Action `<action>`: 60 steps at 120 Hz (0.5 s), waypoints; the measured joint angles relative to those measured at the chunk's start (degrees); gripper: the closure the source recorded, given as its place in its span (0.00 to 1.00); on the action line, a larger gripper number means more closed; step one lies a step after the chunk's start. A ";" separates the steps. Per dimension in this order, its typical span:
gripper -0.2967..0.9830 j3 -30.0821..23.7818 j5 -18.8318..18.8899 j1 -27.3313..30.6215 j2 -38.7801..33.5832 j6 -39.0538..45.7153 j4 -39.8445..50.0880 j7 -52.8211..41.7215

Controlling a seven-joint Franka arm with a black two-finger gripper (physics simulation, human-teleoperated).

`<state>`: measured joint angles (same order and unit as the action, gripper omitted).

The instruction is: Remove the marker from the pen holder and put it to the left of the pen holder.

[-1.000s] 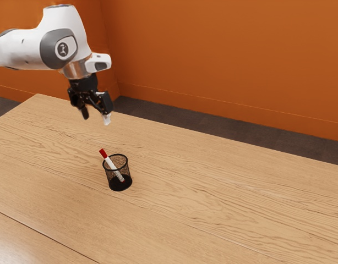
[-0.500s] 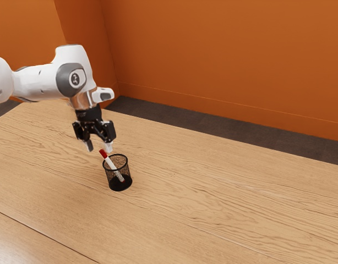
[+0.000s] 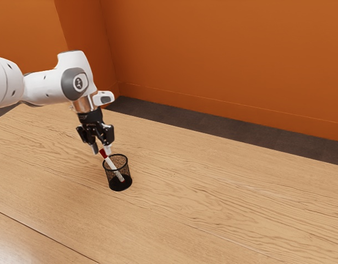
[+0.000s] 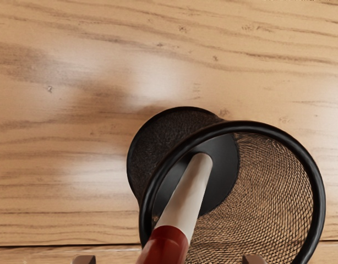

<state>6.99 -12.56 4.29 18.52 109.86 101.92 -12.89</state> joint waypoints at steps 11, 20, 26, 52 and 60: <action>0.55 0.01 -0.13 0.01 0.31 0.07 -0.31 -0.46; 0.57 0.03 -0.18 0.01 0.62 0.18 -0.36 -0.77; 0.58 0.04 -0.21 0.01 0.77 0.27 -0.38 -0.95; 0.64 0.03 -0.68 0.08 1.24 1.06 -0.33 -1.57; 0.66 0.04 -0.91 0.10 1.28 1.40 -0.30 -1.71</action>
<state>7.03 -13.47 4.39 19.80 111.26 101.61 -14.60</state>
